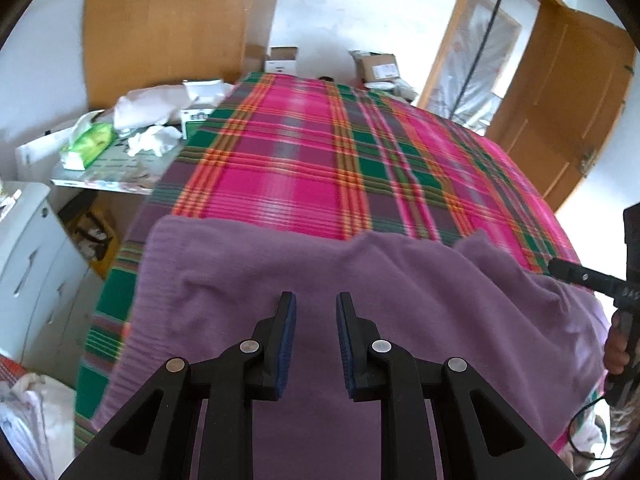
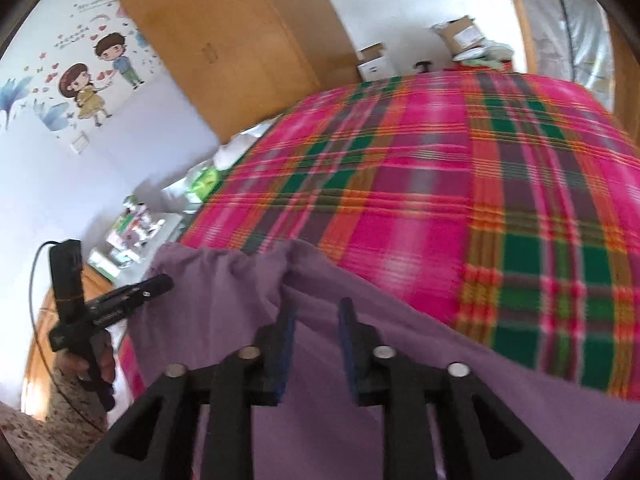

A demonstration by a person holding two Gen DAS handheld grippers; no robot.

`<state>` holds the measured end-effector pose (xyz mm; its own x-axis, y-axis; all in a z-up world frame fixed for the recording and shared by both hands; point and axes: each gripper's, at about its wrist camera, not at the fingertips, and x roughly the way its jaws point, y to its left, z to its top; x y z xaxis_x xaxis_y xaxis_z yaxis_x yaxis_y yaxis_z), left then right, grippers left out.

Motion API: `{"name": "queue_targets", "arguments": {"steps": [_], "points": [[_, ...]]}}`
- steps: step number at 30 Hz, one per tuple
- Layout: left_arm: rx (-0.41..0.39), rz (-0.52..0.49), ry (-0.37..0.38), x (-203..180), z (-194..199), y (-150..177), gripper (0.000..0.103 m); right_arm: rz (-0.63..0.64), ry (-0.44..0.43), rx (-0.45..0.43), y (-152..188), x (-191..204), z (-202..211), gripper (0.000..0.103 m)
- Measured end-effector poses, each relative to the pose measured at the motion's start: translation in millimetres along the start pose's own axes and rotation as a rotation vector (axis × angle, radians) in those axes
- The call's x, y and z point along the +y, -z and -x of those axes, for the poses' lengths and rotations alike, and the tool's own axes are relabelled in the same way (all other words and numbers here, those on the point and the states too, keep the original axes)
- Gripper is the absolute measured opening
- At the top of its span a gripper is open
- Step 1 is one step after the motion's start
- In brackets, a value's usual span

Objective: Fold clothes

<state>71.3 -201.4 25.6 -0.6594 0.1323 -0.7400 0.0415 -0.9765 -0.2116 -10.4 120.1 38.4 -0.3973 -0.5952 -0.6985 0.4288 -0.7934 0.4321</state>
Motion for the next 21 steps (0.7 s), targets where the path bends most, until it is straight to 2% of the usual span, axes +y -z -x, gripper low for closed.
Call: {"name": "queue_targets", "arguments": {"steps": [4,15,18,20,21], "points": [[-0.002,0.018,-0.022,10,-3,-5,0.021,0.017,-0.033,0.058,-12,6,-23,0.032],[0.014,0.063,-0.04,30,-13,-10,0.021,-0.034,-0.125,0.211,-29,4,-78,0.032],[0.017,0.077,-0.039,35,-15,-12,0.021,-0.022,-0.154,0.226,-33,10,-92,0.032],[0.017,0.085,-0.039,37,-16,-13,0.021,-0.034,-0.171,0.218,-37,9,-95,0.025],[0.018,0.089,-0.038,38,-17,-13,0.021,-0.048,-0.179,0.213,-39,7,-95,0.011]]}}
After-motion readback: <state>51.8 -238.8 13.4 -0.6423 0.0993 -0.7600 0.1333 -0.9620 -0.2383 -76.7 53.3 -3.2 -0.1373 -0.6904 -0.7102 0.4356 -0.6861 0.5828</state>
